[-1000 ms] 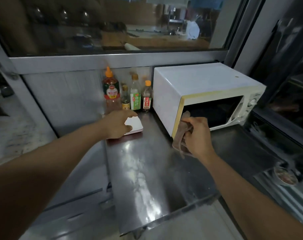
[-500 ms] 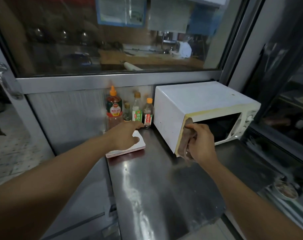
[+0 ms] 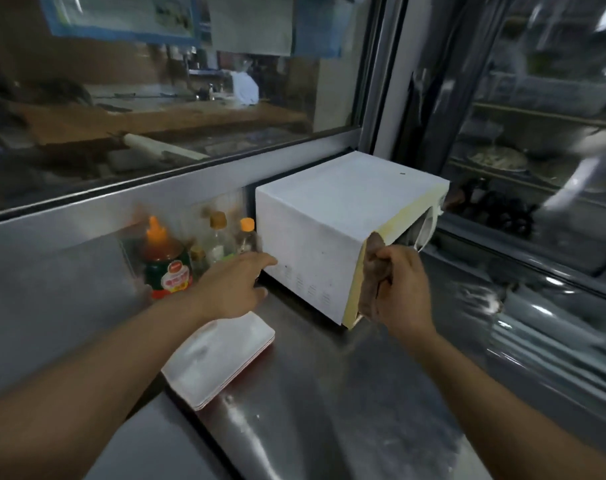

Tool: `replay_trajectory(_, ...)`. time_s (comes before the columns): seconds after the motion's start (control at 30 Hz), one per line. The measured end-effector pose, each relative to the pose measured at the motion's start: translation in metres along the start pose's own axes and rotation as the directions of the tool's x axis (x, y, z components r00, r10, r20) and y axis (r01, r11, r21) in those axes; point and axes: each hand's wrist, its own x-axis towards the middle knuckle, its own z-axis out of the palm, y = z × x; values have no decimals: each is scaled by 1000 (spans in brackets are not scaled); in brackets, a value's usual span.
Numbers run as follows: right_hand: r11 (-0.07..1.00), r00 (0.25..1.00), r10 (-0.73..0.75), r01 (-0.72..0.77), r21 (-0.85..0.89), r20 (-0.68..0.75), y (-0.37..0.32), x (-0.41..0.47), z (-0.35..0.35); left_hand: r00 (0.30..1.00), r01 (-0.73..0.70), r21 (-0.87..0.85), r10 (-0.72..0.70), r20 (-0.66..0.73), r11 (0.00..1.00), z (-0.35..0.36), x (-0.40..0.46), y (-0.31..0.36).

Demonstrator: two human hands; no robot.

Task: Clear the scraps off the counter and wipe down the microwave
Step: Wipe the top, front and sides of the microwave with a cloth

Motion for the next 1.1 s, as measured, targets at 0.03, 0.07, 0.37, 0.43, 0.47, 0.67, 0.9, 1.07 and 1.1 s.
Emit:
replay_trajectory(0.03, 997, 999, -43, 41, -60, -25, 4, 3, 8, 1000, -17, 6, 17, -1, 1000, 2, 7, -6)
replay_trajectory(0.07, 990, 994, -97, 91, -109, -55, 6, 8, 15, 999, -38, 8, 38, 1, 999, 4, 14, -11)
replay_trajectory(0.37, 655, 741, -670, 613, -442, 35, 46, 65, 73, 977, -187, 107, 196, -84, 977, 20, 105, -21)
replay_trajectory(0.43, 543, 675, -734, 648, -534, 73, 66, 67, 84, 965, -216, 127, 231, -123, 968, 25, 126, -19)
replay_trajectory(0.47, 498, 656, -749, 650, -574, 92, 73, 67, 90, 959, -228, 141, 247, -141, 964, 27, 135, -18)
replay_trajectory(0.67, 376, 619, -780, 580, -722, 91, 87, 67, 108, 935, -253, 268, 306, -180, 930, 32, 176, -27)
replay_trajectory(0.9, 228, 663, -692, 576, -785, 286, 95, 51, 131, 909, -276, 167, 314, -275, 946, 47, 190, -49)
replay_trajectory(1.07, 73, 618, -563, 699, -712, 549, 102, 32, 139, 892, -313, 124, 336, -302, 942, 48, 193, -52)
replay_trajectory(1.1, 38, 603, -502, 731, -681, 620, 102, 28, 138, 895, -320, 136, 346, -281, 938, 46, 193, -53)
